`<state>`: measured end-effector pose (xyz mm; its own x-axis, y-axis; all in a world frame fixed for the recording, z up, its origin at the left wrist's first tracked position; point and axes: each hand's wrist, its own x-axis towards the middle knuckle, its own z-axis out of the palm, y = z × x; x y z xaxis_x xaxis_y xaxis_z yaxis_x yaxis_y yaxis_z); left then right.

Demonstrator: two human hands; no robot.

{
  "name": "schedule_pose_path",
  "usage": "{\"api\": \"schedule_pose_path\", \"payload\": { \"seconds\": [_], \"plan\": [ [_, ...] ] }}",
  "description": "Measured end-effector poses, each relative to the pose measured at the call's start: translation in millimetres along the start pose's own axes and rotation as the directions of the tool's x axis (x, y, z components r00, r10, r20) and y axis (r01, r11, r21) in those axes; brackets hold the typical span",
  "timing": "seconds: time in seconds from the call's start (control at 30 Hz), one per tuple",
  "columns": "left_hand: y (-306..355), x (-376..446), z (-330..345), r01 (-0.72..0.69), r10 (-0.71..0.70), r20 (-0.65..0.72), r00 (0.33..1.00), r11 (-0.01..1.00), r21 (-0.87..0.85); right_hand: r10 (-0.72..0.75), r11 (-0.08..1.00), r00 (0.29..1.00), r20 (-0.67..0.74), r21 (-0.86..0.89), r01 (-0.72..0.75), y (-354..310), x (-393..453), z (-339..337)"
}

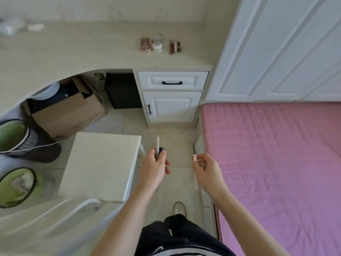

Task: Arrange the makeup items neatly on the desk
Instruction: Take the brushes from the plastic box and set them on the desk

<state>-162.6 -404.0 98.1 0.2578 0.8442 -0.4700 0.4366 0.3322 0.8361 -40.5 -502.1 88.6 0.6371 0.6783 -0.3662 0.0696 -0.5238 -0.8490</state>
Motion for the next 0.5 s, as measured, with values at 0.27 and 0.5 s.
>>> {"api": "schedule_pose_path", "payload": {
  "seconds": [0.27, 0.5],
  "plan": [
    [53, 99, 14, 0.041, -0.040, -0.014, 0.999, 0.999, 0.020, 0.008, 0.999, 1.000, 0.001, -0.032, -0.007, -50, 115, -4],
    [97, 202, 4, 0.037, -0.037, 0.000, 0.999, 0.999, 0.023, 0.027, 1.000, 0.999, -0.043, -0.005, -0.028, -96, 209, 21]
  ]
}}
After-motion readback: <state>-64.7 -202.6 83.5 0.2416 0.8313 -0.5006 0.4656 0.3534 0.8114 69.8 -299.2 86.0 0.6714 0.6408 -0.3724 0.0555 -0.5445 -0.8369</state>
